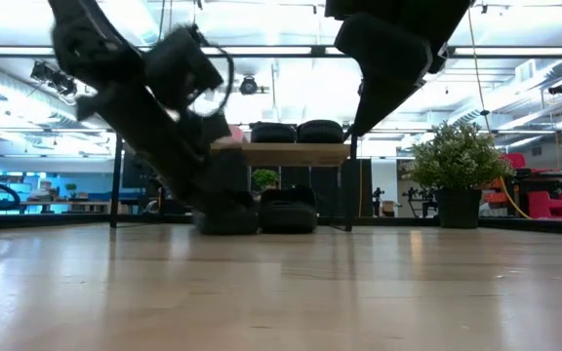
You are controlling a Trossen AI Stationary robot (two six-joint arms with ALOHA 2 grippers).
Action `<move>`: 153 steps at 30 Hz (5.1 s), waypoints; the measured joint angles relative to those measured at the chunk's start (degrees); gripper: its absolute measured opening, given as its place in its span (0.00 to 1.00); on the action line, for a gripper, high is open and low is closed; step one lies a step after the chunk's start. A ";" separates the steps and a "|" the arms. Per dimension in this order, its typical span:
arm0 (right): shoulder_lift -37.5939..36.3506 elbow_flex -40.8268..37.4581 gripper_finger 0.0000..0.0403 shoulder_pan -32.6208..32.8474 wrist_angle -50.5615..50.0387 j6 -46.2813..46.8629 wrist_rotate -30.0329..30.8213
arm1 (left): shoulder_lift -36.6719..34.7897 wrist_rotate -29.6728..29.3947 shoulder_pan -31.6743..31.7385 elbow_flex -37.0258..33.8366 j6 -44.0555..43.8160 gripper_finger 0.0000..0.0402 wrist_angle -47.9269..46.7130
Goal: Pick and place slides into the shelf
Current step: Adjust the black slides under the shelf
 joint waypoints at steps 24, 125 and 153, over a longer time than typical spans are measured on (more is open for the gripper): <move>0.00 -1.14 0.22 -4.27 20.76 -31.15 -10.50 | -15.73 1.25 -6.77 0.11 11.20 0.04 -0.98; -1.90 -20.81 0.06 -32.83 42.54 -70.06 -20.58 | -18.68 1.11 -9.30 0.13 17.51 0.04 -3.44; -2.10 -20.76 0.38 -29.91 40.99 -66.14 -17.99 | -18.68 1.33 -9.30 0.13 16.35 0.04 -3.50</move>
